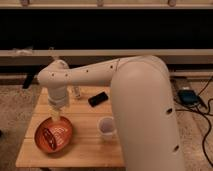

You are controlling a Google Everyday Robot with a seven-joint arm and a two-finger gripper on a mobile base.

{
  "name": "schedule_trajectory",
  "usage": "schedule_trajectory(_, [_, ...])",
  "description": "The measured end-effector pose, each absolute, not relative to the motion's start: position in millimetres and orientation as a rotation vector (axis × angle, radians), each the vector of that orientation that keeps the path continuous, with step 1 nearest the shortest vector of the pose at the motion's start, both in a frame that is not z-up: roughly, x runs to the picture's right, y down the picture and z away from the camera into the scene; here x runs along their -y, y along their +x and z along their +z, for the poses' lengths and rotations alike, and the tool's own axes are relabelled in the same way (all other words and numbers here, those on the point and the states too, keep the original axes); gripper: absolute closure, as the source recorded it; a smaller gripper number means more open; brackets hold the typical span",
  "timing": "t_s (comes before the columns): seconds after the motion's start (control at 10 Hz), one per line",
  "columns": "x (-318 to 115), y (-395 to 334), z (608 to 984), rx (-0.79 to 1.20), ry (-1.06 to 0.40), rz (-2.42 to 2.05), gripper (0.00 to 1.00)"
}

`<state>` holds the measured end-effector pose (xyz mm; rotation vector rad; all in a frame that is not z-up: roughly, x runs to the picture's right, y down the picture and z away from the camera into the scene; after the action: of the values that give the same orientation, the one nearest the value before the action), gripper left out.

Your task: Wipe the white sponge on the table

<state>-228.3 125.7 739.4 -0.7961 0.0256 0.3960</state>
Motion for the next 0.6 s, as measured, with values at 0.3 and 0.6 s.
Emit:
schedule_trajectory(0.3, [-125.2, -182.9, 769.9, -0.1, -0.782, 0.475, 0.34])
schedule_trajectory(0.6, [-125.8, -102.8, 801.5, -0.221, -0.763, 0.583, 0.34])
